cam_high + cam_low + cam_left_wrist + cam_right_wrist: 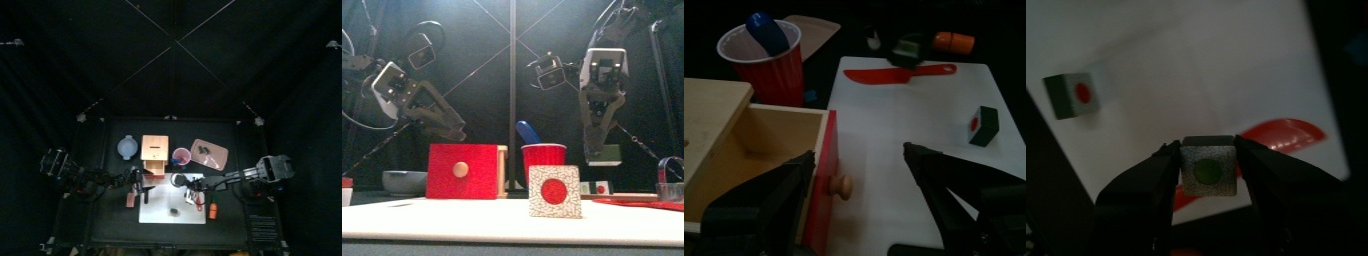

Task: Place sushi on board then cut the sushi with the knife then place the pieces on the plate
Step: Place the 4 sushi pieces on the plate

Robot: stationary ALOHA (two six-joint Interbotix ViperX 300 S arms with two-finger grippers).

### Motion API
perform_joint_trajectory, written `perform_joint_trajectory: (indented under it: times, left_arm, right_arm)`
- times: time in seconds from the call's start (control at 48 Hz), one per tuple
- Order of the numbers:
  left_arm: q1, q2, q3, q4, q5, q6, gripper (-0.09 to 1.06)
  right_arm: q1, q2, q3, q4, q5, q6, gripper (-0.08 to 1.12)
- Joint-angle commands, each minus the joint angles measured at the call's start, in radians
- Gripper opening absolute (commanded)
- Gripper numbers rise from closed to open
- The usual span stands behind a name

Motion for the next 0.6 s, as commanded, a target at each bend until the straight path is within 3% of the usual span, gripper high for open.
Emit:
perform_joint_trajectory:
  times: [0.021, 0.146, 0.271, 0.604]
  left_arm:
    - [0.002, -0.003, -0.011, -0.009, 0.005, 0.0, 1.02]
    - [0.005, -0.003, -0.012, -0.015, 0.006, 0.002, 1.02]
    - [0.006, -0.003, -0.017, -0.014, 0.006, 0.005, 1.02]
    - [0.006, -0.003, -0.012, -0.015, 0.006, 0.002, 1.02]
  right_arm:
    - [-0.181, -0.133, 0.114, -0.011, -0.02, -0.002, 0.61]
    - [-0.356, -0.175, 0.224, 0.009, -0.156, -0.003, 0.61]
    - [-0.43, -0.132, 0.245, 0.009, -0.238, -0.005, 0.62]
    - [-0.445, -0.032, 0.189, -0.055, -0.265, -0.003, 0.86]
